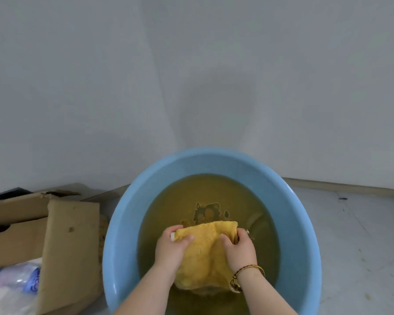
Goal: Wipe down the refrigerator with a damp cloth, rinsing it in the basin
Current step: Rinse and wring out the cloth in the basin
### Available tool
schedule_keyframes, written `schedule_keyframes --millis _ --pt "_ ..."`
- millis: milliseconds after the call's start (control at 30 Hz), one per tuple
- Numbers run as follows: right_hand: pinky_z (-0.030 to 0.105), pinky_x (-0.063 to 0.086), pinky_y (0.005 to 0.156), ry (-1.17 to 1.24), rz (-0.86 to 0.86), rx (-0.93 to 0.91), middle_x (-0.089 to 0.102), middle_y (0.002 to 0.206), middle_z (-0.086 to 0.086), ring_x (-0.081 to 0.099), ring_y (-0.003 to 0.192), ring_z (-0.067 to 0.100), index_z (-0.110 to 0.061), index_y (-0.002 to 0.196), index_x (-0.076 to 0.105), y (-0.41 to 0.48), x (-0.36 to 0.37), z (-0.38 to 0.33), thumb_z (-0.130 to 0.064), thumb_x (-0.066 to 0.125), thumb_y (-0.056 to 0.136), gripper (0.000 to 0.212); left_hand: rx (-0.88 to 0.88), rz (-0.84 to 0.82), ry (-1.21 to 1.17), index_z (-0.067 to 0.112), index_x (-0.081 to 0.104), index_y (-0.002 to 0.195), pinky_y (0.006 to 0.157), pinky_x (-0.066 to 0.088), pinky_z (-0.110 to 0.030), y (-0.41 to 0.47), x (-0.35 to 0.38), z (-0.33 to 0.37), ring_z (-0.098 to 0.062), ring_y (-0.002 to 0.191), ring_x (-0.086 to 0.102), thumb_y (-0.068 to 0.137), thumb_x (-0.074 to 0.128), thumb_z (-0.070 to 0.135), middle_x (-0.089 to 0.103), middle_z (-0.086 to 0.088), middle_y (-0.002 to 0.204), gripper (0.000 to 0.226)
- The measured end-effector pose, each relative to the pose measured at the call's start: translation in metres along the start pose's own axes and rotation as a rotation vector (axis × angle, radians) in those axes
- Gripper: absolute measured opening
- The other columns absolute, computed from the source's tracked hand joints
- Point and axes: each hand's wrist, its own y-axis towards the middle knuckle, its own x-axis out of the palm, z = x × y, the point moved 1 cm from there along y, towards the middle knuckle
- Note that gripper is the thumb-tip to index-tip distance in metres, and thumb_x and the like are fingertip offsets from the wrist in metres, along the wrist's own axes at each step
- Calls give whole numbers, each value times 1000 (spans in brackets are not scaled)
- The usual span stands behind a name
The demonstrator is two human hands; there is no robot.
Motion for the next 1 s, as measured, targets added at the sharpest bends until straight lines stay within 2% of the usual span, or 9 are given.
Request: schedule_keyframes --millis 133,233,367,500,600,700,833,933,1000 --pt "28 44 86 -34 74 16 54 103 2 46 89 13 -8 122 47 16 8 4 -19 51 93 31 12 0 102 12 45 126 96 39 -35 25 1 2 -28 121 44 85 61 19 48 -9 130 45" --pt "31 42 90 27 109 109 55 114 11 53 102 24 -4 126 44 24 13 7 -21 54 91 40 9 7 173 9 43 129 97 38 -35 42 4 0 -30 121 44 85 61 22 48 -11 132 50" --pt "33 43 87 5 157 223 59 111 17 55 102 30 1 112 52 32 16 12 -16 51 92 27 -76 21 232 -1 48 123 92 42 -36 53 9 0 -33 112 51 85 61 27 55 -17 121 48" --pt "34 43 87 288 130 338 55 88 10 51 89 27 1 114 55 33 12 4 -13 51 92 27 -177 -108 -48 5 46 127 95 42 -41 54 9 5 -34 112 51 89 54 34 55 -15 122 49" --pt "41 40 99 530 93 296 53 106 6 50 103 27 -8 126 51 16 12 -10 -17 52 92 35 -200 -185 -194 10 45 129 94 44 -45 43 7 16 -33 110 54 89 50 39 56 -14 121 49" --pt "36 42 99 554 127 116 56 106 -4 51 102 15 -14 125 53 -3 10 -24 -19 52 92 33 -144 -178 -282 13 44 130 93 43 -43 26 3 27 -29 108 52 91 47 38 53 -10 119 46" --pt "10 43 84 261 149 -285 56 101 -8 49 90 -1 -16 118 59 -26 20 -40 -12 52 92 27 29 -383 -365 20 40 127 89 47 -38 -8 3 44 -21 107 54 85 50 41 55 -3 117 47" --pt "22 46 90 -23 192 -612 58 111 -6 49 100 7 -18 118 60 -38 35 -41 -16 47 89 32 91 -347 -417 20 40 120 72 49 -26 -19 5 54 -16 94 58 79 64 26 58 -4 107 48" --pt "23 44 89 -160 272 -737 58 114 -6 46 99 7 -22 119 55 -42 40 -33 -16 44 80 41 93 -287 -422 14 47 118 77 50 -31 -17 2 57 -21 94 60 79 66 22 59 -8 108 45"
